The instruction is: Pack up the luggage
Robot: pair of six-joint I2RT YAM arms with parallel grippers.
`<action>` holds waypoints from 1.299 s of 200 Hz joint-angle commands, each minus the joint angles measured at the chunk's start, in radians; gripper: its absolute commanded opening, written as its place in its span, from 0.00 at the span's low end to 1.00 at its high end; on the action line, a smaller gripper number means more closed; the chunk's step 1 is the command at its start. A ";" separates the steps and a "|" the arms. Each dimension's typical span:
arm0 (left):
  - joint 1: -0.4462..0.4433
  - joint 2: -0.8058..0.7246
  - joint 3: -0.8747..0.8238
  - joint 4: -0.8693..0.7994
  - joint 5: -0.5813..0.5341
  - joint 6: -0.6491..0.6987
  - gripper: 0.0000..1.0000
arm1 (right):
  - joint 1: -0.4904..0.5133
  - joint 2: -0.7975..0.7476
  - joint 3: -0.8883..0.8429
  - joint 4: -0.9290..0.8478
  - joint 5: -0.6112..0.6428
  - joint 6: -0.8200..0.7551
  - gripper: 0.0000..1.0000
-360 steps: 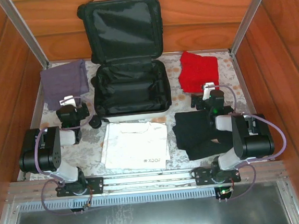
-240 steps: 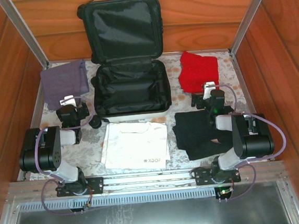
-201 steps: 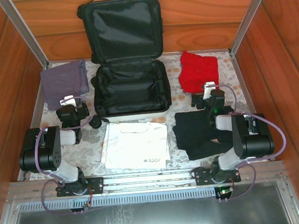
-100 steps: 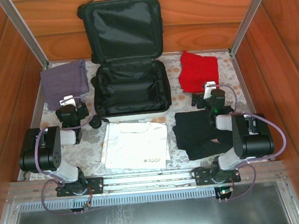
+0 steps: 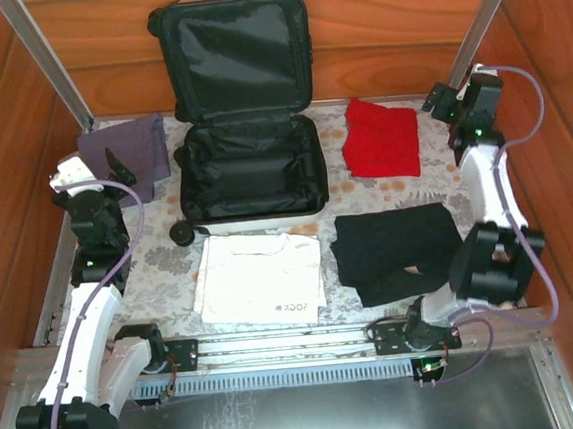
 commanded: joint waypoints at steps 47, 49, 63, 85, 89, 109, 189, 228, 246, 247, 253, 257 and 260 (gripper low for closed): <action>-0.156 0.218 0.262 -0.581 0.250 -0.186 0.92 | -0.106 0.427 0.323 -0.559 -0.370 0.010 1.00; -0.166 0.222 0.261 -0.580 0.249 -0.195 0.92 | -0.106 0.430 0.327 -0.561 -0.370 0.009 1.00; -0.230 0.260 0.241 -0.556 0.274 -0.226 0.92 | -0.109 0.471 0.347 -0.571 -0.374 0.006 0.99; -0.333 0.338 0.224 -0.547 0.242 -0.267 0.91 | -0.111 0.525 0.365 -0.583 -0.401 -0.001 0.99; -0.352 0.350 0.224 -0.545 0.233 -0.272 0.91 | -0.111 0.532 0.366 -0.581 -0.407 0.000 1.00; -0.436 0.394 0.227 -0.525 0.183 -0.322 0.91 | -0.111 0.561 0.363 -0.567 -0.447 0.001 0.97; -0.598 0.537 0.260 -0.326 0.168 -0.500 0.91 | -0.108 0.617 0.321 -0.534 -0.460 0.000 0.85; -0.700 0.619 0.303 -0.226 0.142 -0.646 0.87 | -0.104 0.618 0.262 -0.504 -0.455 -0.004 0.74; -0.786 0.633 0.324 -0.223 0.005 -0.700 0.85 | -0.103 0.618 0.239 -0.491 -0.439 -0.006 0.71; -0.790 0.634 0.325 -0.222 -0.002 -0.705 0.85 | -0.102 0.618 0.238 -0.490 -0.437 -0.006 0.71; -0.810 0.637 0.326 -0.220 -0.038 -0.734 0.86 | -0.100 0.618 0.231 -0.486 -0.422 -0.007 0.71; -0.820 0.640 0.327 -0.219 -0.053 -0.755 0.86 | -0.100 0.618 0.228 -0.485 -0.417 -0.010 0.71; -0.826 0.641 0.328 -0.219 -0.060 -0.768 0.86 | -0.100 0.618 0.226 -0.485 -0.411 -0.013 0.71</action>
